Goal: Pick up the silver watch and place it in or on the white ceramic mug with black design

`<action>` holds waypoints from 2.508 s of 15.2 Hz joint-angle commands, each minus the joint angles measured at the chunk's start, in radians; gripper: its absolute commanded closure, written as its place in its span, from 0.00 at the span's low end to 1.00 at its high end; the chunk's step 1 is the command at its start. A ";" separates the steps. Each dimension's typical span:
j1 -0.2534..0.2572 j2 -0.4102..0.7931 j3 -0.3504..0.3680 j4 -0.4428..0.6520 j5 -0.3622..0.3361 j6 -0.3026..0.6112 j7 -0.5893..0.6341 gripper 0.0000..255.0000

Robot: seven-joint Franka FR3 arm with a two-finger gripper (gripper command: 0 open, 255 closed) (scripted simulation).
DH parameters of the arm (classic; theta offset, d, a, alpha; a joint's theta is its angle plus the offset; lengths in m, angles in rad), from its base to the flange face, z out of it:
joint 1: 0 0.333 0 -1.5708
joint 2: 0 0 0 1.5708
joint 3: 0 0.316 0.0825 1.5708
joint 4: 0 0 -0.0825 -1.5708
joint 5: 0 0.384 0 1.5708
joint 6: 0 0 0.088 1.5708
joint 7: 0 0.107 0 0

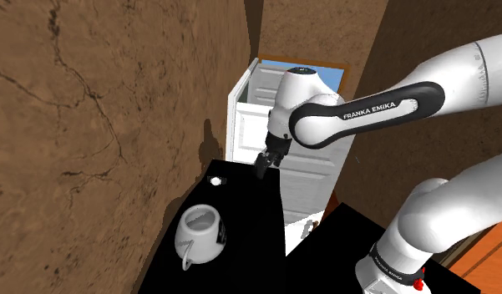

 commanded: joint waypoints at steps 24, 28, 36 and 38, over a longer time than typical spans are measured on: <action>-0.085 0.704 0.157 0.374 -0.861 0.371 0.783 0.00; -0.085 0.704 0.157 0.374 -0.861 0.371 0.783 0.00; -0.087 0.703 0.157 0.372 -0.860 0.372 0.781 1.00; -0.087 0.702 0.157 0.372 -0.859 0.371 0.782 1.00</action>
